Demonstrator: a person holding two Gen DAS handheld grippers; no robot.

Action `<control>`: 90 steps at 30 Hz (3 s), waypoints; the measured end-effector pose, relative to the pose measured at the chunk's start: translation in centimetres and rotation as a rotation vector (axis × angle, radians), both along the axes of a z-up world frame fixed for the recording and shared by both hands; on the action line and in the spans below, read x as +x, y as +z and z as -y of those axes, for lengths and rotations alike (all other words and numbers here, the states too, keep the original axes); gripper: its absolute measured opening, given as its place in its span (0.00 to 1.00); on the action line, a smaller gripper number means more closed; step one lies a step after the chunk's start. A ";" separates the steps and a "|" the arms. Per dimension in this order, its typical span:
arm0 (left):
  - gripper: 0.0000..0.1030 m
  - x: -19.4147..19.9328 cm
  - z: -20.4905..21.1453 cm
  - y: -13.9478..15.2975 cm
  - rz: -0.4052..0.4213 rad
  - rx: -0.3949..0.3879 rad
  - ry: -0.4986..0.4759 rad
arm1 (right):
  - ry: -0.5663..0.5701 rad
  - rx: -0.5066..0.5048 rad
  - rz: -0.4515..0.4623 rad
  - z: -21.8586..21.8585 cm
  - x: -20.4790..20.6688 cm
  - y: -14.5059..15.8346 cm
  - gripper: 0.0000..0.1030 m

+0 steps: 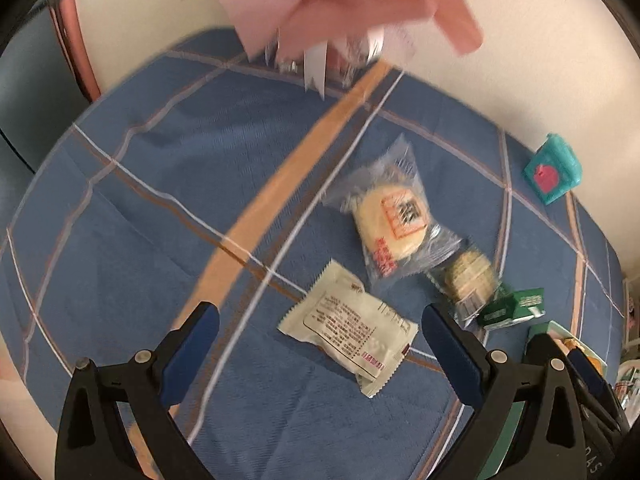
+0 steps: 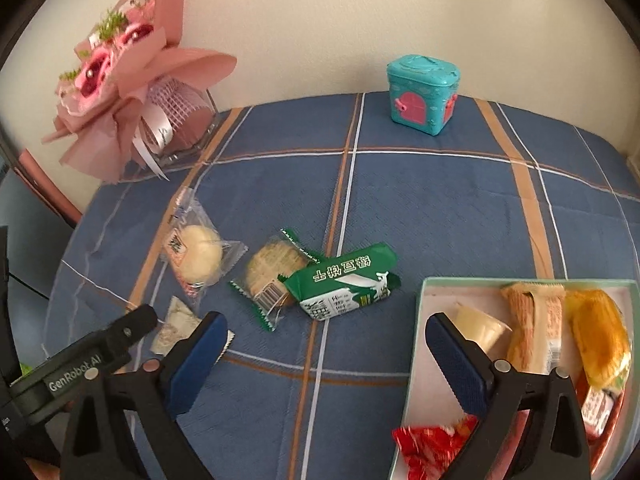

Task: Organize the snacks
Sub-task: 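Withdraw both open grippers from the tray toward the remaining snacks, then grasp the white wrapped bun with the left gripper while the right gripper grasps the green milk carton, then carry the bun and milk carton over the tray and release them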

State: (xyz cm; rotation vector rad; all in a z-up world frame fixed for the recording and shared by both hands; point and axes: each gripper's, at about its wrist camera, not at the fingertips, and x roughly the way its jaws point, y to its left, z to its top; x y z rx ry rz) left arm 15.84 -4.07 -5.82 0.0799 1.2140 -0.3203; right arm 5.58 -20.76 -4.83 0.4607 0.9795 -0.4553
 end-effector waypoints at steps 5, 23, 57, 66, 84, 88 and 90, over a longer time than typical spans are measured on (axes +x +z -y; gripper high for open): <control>0.98 0.3 1.4 -1.9 -0.052 0.024 -0.028 | 0.020 -0.008 -0.014 0.9 0.8 -1.2 0.97; 0.98 1.2 4.2 -6.0 -0.103 0.097 -0.052 | 0.101 -0.087 -0.062 2.6 2.4 -2.8 0.97; 0.19 0.2 4.2 -3.3 -0.075 -0.028 -0.015 | 0.089 -0.033 0.000 3.1 1.1 -0.9 0.61; 0.19 -1.0 2.1 2.1 -0.040 -0.119 -0.015 | 0.058 -0.047 0.024 3.7 -0.5 2.7 0.61; 0.19 -7.2 7.3 10.0 0.082 -0.268 -0.170 | -0.138 -0.068 -0.010 9.3 -8.4 7.8 0.61; 0.19 -9.6 9.5 11.1 0.093 -0.286 -0.239 | -0.198 -0.092 -0.007 11.2 -11.1 9.0 0.61; 0.19 -10.6 10.5 11.4 0.098 -0.285 -0.272 | -0.226 -0.105 -0.009 12.0 -12.4 9.5 0.61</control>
